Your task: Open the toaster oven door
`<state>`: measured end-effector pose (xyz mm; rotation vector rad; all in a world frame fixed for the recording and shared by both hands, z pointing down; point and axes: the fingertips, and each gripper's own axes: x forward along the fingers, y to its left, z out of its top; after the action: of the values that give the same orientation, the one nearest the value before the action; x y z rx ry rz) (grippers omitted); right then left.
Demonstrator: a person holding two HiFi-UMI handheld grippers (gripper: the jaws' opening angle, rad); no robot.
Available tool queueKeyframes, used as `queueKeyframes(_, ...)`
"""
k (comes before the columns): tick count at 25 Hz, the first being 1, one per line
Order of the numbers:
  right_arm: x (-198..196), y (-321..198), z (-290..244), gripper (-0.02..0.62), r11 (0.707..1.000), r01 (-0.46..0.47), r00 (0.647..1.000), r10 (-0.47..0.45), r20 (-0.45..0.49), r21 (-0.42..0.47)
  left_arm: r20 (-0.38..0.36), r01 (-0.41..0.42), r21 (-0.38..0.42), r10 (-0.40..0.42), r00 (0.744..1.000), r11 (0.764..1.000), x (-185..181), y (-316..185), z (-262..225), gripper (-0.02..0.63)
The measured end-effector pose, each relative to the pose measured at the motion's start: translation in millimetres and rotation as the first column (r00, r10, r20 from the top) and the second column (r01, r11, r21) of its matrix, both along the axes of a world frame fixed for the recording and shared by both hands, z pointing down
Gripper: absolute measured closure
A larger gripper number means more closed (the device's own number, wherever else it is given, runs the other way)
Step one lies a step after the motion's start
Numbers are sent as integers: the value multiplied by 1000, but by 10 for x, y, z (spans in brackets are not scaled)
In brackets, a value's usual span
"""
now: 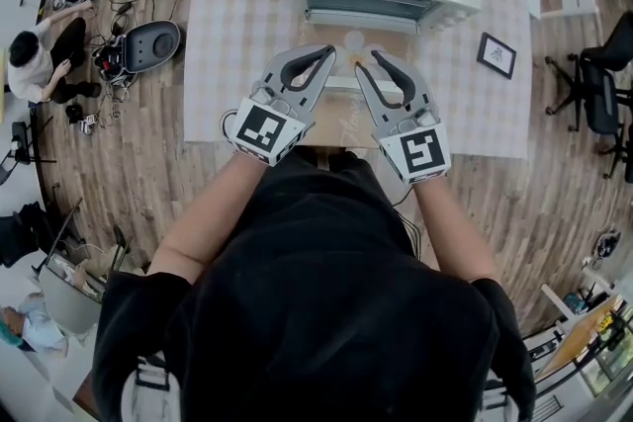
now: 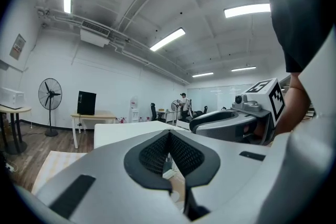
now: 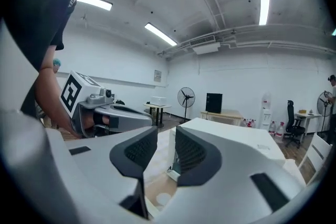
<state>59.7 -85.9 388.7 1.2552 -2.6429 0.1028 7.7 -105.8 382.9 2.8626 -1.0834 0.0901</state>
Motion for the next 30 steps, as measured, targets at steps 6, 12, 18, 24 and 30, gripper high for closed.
queueKeyframes(6, 6, 3, -260, 529, 995, 19, 999, -23, 40, 103, 1, -54, -30, 54, 999, 998, 20, 133, -127, 591)
queueKeyframes(12, 17, 8, -339, 554, 992, 31, 998, -38, 56, 125, -3, -67, -28, 67, 998, 997, 86, 144, -249, 591)
queueKeyframes(18, 28, 62, -332, 571, 996, 14, 997, -20, 80, 85, -15, -78, -20, 77, 997, 997, 125, 178, -296, 591)
queueKeyframes(24, 37, 48, -392, 575, 993, 21, 996, -31, 87, 113, -21, -86, -20, 86, 996, 996, 144, 188, -350, 591)
queueKeyframes(30, 62, 53, -379, 577, 996, 12, 994, -21, 107, 85, -24, -89, -19, 89, 996, 996, 156, 208, -356, 591)
